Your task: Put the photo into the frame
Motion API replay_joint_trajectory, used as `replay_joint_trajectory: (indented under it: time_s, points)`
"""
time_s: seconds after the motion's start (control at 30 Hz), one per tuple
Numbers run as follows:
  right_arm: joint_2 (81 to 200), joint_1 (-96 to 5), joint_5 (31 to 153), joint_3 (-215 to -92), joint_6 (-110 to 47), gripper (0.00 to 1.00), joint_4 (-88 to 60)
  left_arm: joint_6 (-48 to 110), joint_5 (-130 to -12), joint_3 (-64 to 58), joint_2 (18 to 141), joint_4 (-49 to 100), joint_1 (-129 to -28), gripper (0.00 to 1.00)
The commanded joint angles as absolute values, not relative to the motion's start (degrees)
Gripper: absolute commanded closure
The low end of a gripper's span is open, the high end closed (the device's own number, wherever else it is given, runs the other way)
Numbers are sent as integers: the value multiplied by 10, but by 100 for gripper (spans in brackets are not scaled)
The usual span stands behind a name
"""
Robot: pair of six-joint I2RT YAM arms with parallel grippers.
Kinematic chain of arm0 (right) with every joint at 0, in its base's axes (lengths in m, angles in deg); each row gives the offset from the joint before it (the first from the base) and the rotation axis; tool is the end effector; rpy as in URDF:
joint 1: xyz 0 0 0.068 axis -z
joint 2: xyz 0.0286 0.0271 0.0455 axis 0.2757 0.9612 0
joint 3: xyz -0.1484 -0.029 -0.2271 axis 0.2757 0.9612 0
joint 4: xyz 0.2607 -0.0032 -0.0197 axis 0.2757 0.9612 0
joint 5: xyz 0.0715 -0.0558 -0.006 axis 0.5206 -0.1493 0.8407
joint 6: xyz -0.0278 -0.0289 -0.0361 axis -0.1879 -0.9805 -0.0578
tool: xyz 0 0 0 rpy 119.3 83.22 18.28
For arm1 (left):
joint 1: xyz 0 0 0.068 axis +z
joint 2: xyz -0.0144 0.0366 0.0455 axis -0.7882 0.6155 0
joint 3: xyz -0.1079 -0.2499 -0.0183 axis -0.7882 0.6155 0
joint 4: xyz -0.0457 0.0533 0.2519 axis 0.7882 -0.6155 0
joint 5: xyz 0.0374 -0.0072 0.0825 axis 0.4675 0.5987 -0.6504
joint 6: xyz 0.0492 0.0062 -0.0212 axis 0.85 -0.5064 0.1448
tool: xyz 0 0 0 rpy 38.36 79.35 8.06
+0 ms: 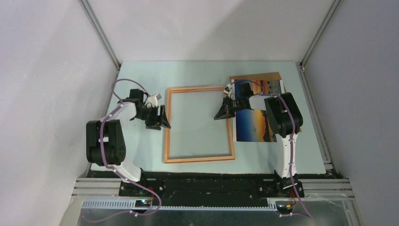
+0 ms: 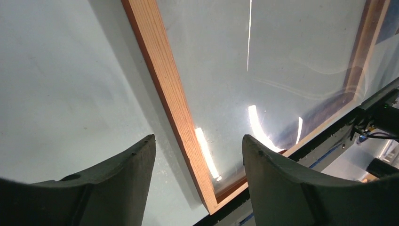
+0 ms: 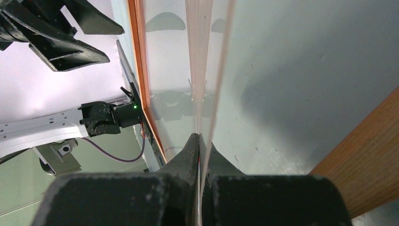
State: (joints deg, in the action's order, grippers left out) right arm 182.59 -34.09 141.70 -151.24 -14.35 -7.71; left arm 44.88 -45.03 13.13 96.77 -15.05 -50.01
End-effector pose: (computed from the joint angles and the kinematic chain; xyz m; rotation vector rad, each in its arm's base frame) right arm 0.3906 0.1593 0.1092 -0.2850 2.5423 1.5745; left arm 0.2914 -0.0097 0.1782 0.1219 2.7525 -0.8263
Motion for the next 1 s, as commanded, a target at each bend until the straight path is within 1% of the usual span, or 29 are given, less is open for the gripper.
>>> replay_joint_trajectory:
  time_s: [0.0, 0.23, 0.67, 0.97]
  points:
    - [1832, -341, 1410, -1529, -162, 100, -66, 466, -468, 118, 929, -150, -502, 27]
    - [1832, -341, 1408, -1529, -163, 100, -66, 455, -471, 60, 928, -150, -514, 24]
    - [1845, -341, 1404, -1538, -165, 100, -59, 427, -484, -67, 1015, -137, -651, 23]
    - [1843, -343, 1398, -1538, -172, 100, -51, 402, -499, -99, 1083, -104, -741, 23]
